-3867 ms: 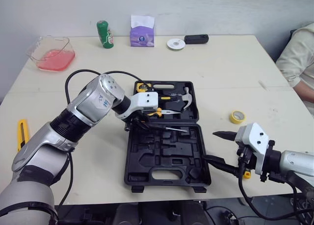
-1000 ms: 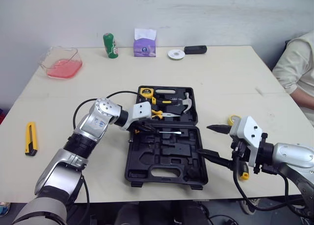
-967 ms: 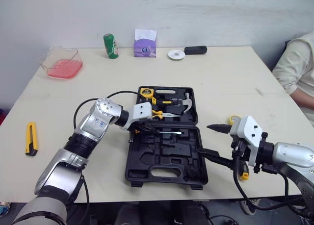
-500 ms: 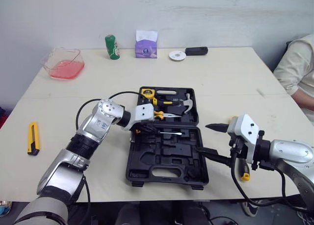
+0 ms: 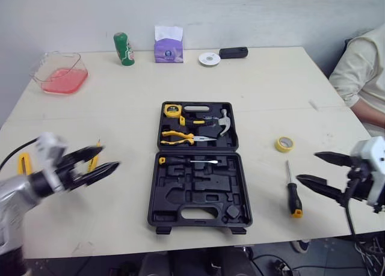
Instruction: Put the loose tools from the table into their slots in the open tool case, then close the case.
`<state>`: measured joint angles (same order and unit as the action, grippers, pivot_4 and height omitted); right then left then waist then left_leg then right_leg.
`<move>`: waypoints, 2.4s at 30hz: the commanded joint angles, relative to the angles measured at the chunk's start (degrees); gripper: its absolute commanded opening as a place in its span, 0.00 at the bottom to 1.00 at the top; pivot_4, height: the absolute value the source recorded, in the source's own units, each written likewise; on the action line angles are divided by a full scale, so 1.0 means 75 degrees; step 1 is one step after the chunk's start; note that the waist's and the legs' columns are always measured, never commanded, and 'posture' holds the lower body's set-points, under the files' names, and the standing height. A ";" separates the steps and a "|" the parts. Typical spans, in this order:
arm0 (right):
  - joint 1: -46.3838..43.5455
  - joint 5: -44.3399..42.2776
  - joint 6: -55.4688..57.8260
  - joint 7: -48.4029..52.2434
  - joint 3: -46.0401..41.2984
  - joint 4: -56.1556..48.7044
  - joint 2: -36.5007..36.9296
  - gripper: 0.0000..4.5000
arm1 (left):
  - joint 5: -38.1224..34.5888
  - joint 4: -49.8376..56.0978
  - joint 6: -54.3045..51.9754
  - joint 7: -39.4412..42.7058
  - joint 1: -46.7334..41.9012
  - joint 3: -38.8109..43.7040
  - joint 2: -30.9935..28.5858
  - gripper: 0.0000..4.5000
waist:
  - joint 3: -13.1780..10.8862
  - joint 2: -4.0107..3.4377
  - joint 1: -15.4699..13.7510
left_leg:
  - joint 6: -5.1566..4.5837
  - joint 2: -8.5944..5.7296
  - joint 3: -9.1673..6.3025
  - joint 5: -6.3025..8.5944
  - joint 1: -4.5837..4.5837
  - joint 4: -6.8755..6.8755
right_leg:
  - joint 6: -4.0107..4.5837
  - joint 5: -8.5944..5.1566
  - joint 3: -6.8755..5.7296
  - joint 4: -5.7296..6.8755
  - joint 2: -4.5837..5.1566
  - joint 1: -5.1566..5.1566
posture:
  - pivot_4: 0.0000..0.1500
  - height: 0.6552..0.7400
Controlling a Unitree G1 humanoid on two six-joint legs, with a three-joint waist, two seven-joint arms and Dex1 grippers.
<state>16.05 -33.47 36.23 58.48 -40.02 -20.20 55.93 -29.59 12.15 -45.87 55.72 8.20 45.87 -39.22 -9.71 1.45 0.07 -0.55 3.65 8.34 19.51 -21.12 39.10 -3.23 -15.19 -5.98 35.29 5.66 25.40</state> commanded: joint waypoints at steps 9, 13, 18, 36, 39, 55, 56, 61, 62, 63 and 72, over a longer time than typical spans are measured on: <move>0.0098 0.1191 -0.1698 0.0692 -0.0649 0.2753 0.0448 1.00 | 0.0325 -0.2368 0.1048 -0.1238 0.1531 0.2386 -0.0713 0.99 | -0.0010 -0.0004 -0.0074 | 0.0063 0.0013 0.0000 0.0035 -0.0010 -0.0019 | 0.0124 -0.0054 0.0019 -0.0034 0.0002 0.0012 | 1.00 0.82; -0.0237 0.1254 -0.1937 0.0651 -0.0509 0.3028 0.0445 1.00 | 0.0261 -0.1939 0.1229 -0.1265 0.1484 0.1729 -0.0610 0.99 | -0.0021 -0.0025 -0.0017 | 0.0067 0.0014 0.0003 0.0040 -0.0009 -0.0026 | 0.0103 -0.0042 0.0019 -0.0032 0.0003 0.0013 | 1.00 0.82; -0.0056 0.0917 -0.1433 0.0420 -0.0673 0.1907 0.0066 1.00 | -0.0618 -0.0531 0.0540 -0.1074 0.0878 0.0786 -0.0846 0.99 | -0.0029 -0.0038 -0.0007 | 0.0077 0.0022 -0.0001 0.0041 -0.0008 -0.0029 | 0.0026 0.0002 0.0041 -0.0023 0.0001 0.0013 | 1.00 0.82; 0.1307 -0.0915 0.2858 -0.6040 0.0751 -0.5290 -0.4026 1.00 | -0.3353 0.2265 -0.0566 0.0202 -0.4054 -0.4815 -0.0945 0.99 | -0.0040 -0.0086 0.0020 | 0.0160 0.0009 0.0012 -0.0014 0.0012 -0.0027 | 0.0027 0.0002 0.0088 0.0039 -0.0048 0.0015 | 1.00 0.82; 0.1212 -0.0505 0.3179 -0.7180 0.1674 -0.5305 -0.4476 1.00 | -0.3039 0.1866 -0.0156 0.0796 -0.4871 -0.5720 -0.0532 0.99 | -0.0040 -0.0085 -0.0006 | 0.0135 0.0002 0.0011 -0.0028 0.0005 -0.0021 | 0.0027 0.0002 0.0100 0.0035 -0.0102 0.0019 | 1.00 0.82; 0.1110 0.0568 0.2845 -0.8280 0.2591 -0.4985 -0.5423 0.23 | -0.1871 0.0582 0.0906 0.1913 -0.6186 -0.7223 0.0560 1.00 | -0.0035 -0.0059 -0.0015 | 0.0146 0.0013 -0.0020 -0.0038 -0.0007 -0.0018 | 0.0050 -0.0013 0.0111 0.0031 -0.0177 0.0025 | 1.00 0.82; 0.1060 0.0534 0.2746 -0.8106 0.2603 -0.5118 -0.5244 0.23 | -0.1876 0.0619 0.0890 0.1899 -0.6145 -0.7184 0.0545 1.00 | -0.0035 -0.0059 -0.0006 | 0.0146 0.0015 -0.0028 -0.0038 -0.0007 -0.0020 | 0.0054 -0.0018 0.0111 0.0032 -0.0179 0.0025 | 1.00 0.82; 0.0675 -0.0283 0.2433 -0.7146 0.2386 -0.5306 -0.4202 0.23 | -0.1799 0.0700 0.0827 0.1786 -0.5878 -0.6954 0.0306 1.00 | -0.0038 -0.0065 0.0039 | 0.0138 0.0010 -0.0010 -0.0033 0.0003 -0.0015 | 0.0041 -0.0022 0.0130 0.0041 -0.0176 0.0024 | 1.00 0.82; 0.0472 -0.0624 0.2465 -0.6659 0.2284 -0.5306 -0.3766 0.23 | -0.1752 0.0704 0.0803 0.1703 -0.5778 -0.6859 0.0194 1.00 | -0.0039 -0.0067 0.0062 | 0.0137 0.0010 -0.0009 -0.0033 0.0006 -0.0014 | 0.0039 -0.0020 0.0134 0.0042 -0.0176 0.0024 | 1.00 0.82; 0.0255 -0.0899 0.2510 -0.6199 0.2218 -0.5291 -0.3343 0.23 | -0.1718 0.0721 0.0781 0.1625 -0.5676 -0.6761 0.0076 1.00 | -0.0043 -0.0069 0.0072 | 0.0135 0.0010 -0.0005 -0.0032 0.0010 -0.0012 | 0.0039 -0.0020 0.0140 0.0046 -0.0177 0.0023 | 1.00 0.82; -0.2659 -0.1778 0.2448 -0.3353 0.3629 -0.3620 -0.0631 0.23 | -0.1270 0.1158 0.1080 0.1548 -0.4250 -0.5960 -0.1331 1.00 | -0.0063 -0.0053 0.0125 | 0.0090 0.0010 -0.0015 -0.0007 0.0012 -0.0015 | 0.0040 -0.0020 0.0135 0.0043 -0.0175 0.0026 | 1.00 0.82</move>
<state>-2.59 -46.74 55.98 30.48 -14.92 -48.37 50.17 -39.74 18.37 -39.22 66.53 -24.18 -0.83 -48.09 -10.18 1.05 1.00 0.13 3.74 8.23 19.45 -21.05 39.01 -2.91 -15.35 -4.98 35.59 4.35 25.60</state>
